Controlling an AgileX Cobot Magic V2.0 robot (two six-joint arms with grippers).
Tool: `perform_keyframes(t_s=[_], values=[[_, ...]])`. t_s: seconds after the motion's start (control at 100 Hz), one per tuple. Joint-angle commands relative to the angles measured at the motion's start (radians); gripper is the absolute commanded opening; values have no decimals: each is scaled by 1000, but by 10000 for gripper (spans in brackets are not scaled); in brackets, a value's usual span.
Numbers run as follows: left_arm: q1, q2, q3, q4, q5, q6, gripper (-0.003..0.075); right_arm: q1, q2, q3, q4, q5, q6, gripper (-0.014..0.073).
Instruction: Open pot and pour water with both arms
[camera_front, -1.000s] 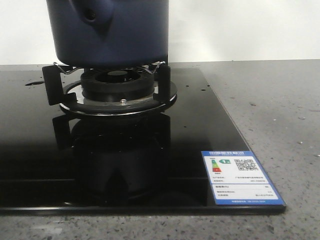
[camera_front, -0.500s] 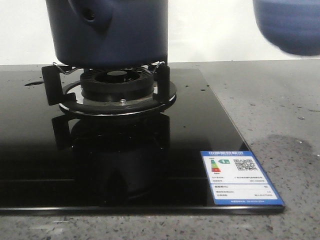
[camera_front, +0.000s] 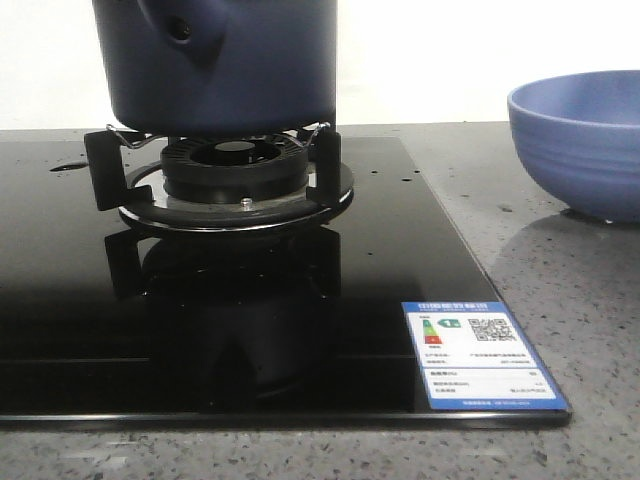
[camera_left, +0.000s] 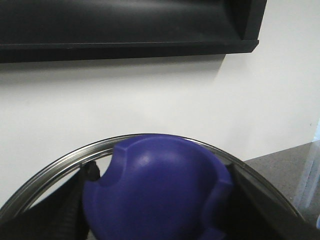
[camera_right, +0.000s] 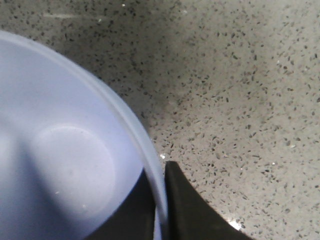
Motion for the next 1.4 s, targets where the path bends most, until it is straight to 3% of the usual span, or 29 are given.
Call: perform_keyframes(t_s=[0.0, 0.17, 0.24, 0.31, 0.41, 0.51, 0.66, 1.02, 1.39], values=[[-9, -26, -42, -15, -113, 1, 349, -7, -34, -11, 17, -50, -5, -42], [-9, -26, -42, -15, -113, 1, 349, -7, -34, 9, 19, -59, -21, -39], [-9, -26, -42, -15, -113, 1, 349, -7, -34, 9, 19, -58, -32, 4], [-9, -26, -42, -15, -113, 1, 349, -7, -34, 1, 19, -51, -32, 116], [-9, -26, -42, -15, -110, 1, 349, -7, -40, -33, 23, -19, -32, 361], [-9, -26, -42, -17, -94, 1, 349, -7, -63, -79, 32, 10, -32, 491], [-22, -13, -42, -19, -93, 1, 349, -7, -143, -149, 45, 45, -32, 493], [-177, 157, -42, 41, -227, 1, 349, -7, -359, -184, 57, 86, -32, 493], [-177, 287, -42, 41, -263, 1, 349, -7, -427, -184, 57, 104, -32, 493]])
